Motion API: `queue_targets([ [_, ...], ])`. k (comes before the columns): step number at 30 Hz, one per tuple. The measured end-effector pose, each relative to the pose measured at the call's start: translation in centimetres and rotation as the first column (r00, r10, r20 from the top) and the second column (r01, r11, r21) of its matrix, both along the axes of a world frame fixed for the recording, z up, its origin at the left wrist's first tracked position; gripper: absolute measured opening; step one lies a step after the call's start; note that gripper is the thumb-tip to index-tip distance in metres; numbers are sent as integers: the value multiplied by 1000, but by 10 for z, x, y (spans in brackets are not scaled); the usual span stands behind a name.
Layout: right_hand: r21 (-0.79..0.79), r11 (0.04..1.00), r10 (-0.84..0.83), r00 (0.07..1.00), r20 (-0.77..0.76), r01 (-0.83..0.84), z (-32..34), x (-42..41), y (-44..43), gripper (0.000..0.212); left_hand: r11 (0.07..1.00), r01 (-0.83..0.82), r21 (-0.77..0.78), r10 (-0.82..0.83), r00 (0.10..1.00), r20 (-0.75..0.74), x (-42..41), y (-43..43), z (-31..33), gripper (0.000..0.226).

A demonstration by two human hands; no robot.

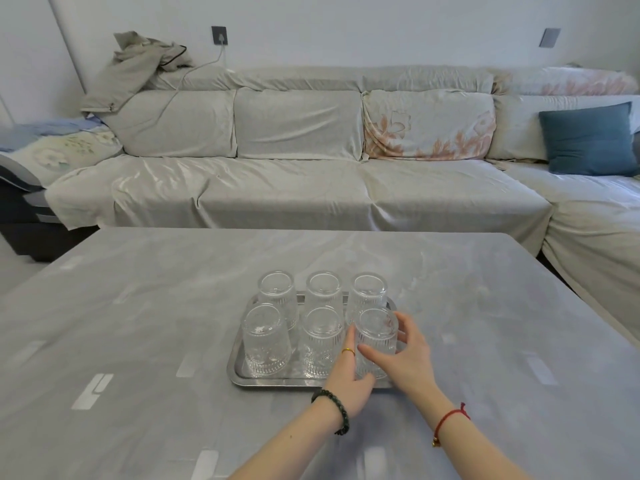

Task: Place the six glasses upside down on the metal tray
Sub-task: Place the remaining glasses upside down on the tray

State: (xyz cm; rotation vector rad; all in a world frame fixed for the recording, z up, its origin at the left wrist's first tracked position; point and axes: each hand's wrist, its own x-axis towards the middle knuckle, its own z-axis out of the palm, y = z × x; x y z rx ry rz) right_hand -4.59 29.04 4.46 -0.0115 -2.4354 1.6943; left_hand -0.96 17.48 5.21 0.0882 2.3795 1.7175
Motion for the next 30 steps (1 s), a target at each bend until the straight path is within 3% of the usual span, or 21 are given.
queue_targets([
  [14,64,997,33,998,46,-36,2,1,2,74,999,36,-28,-35,999,22,8,-17,-2,72],
  [20,8,999,48,999,-2,-48,36,-9,2,74,980,19,198,24,977,-213,6,-64,42,38],
  [23,90,989,120,991,-54,-115,59,-28,0,67,974,-81,213,151,929,-339,-16,-102,68,32],
  [25,182,970,173,984,-43,-162,69,-41,-5,65,972,-176,158,224,897,-380,-34,-124,81,31],
  [27,267,945,203,979,-29,-188,74,-54,-12,66,958,-285,-3,263,888,-376,-53,-145,85,38],
  [30,400,880,264,964,35,-255,73,-69,-24,68,907,-327,-266,265,933,-242,-77,-169,71,62],
])
